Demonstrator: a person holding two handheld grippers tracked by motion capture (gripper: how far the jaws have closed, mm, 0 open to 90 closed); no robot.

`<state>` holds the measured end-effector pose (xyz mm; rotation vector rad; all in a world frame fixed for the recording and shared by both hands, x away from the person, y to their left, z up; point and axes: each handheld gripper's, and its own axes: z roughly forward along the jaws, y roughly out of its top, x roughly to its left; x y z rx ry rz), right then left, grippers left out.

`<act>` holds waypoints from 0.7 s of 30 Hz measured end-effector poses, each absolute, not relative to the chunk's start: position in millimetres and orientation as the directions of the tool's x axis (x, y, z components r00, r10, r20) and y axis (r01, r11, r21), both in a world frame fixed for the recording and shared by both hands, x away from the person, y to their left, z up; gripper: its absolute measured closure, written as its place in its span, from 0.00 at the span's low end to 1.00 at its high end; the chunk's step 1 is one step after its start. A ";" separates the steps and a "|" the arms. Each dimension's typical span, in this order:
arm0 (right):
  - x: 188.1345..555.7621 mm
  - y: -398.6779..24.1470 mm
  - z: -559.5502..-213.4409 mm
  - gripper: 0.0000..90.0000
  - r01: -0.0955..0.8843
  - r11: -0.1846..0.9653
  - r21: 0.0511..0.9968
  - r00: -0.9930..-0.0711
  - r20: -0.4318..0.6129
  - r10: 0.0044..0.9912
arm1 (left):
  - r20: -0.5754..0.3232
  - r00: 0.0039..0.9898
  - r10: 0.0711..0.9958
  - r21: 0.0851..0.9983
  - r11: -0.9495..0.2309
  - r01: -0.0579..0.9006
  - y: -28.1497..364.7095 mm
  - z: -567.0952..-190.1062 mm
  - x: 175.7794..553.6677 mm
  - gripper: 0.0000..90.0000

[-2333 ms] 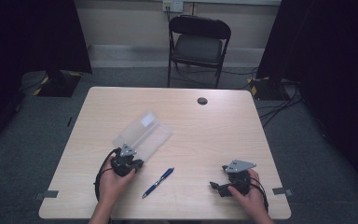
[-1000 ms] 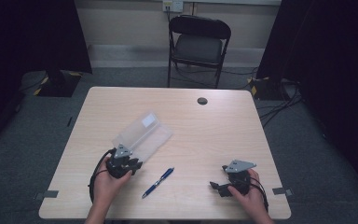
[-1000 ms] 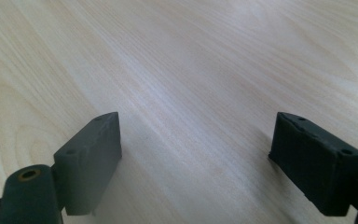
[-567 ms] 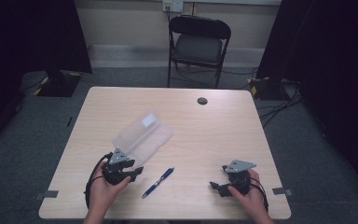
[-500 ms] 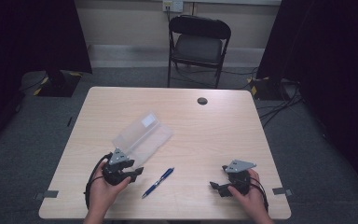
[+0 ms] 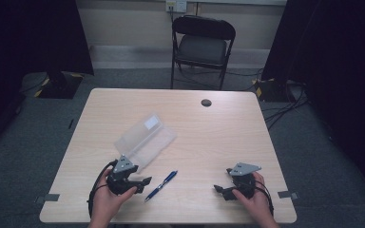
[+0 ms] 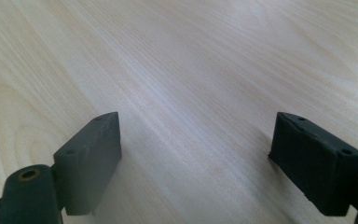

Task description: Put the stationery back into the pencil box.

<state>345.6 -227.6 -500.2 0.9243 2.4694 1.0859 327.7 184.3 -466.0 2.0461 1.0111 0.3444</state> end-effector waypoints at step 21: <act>345.6 -227.6 -500.2 0.17 0.441 0.510 0.739 -0.752 -0.006 0.659 | -0.091 0.700 0.708 0.776 -0.390 0.495 171.2 -465.3 315.6 0.35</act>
